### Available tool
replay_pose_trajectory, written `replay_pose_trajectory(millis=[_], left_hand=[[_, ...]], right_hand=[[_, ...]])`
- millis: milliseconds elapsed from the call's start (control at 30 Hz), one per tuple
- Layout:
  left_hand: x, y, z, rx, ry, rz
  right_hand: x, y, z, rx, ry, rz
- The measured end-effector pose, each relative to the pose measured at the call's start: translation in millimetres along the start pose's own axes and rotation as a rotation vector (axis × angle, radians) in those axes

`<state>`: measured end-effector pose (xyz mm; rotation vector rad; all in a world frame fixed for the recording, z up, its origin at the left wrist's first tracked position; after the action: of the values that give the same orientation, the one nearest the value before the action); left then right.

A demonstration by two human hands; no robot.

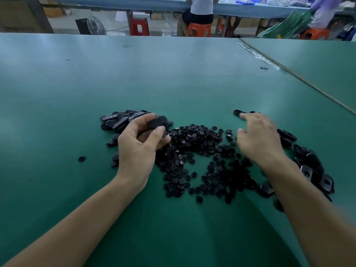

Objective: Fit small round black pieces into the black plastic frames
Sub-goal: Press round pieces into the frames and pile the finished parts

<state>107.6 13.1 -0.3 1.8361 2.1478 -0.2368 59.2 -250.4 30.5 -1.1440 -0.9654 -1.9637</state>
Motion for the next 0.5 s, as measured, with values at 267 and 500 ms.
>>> replay_pose_trajectory(millis=[267, 500], left_hand=[[5, 3, 4, 0.037, 0.069, -0.066], [-2, -3, -4, -0.109, 0.135, 0.037]], right_hand=[[-16, 38, -37, -0.104, -0.207, 0.122], [-2, 24, -20, 0.088, -0.159, -0.222]])
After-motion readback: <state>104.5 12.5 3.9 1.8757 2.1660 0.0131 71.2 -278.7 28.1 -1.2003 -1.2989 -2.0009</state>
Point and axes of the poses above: each hand's wrist, its own y-axis towards the middle knuckle, its own x-axis out of the back of the hand, z = x × y, the point moved 7 cm from there along y, towards the middle knuckle, and after that the axes turned 11 degrees about -z, right-handed, at the moved point
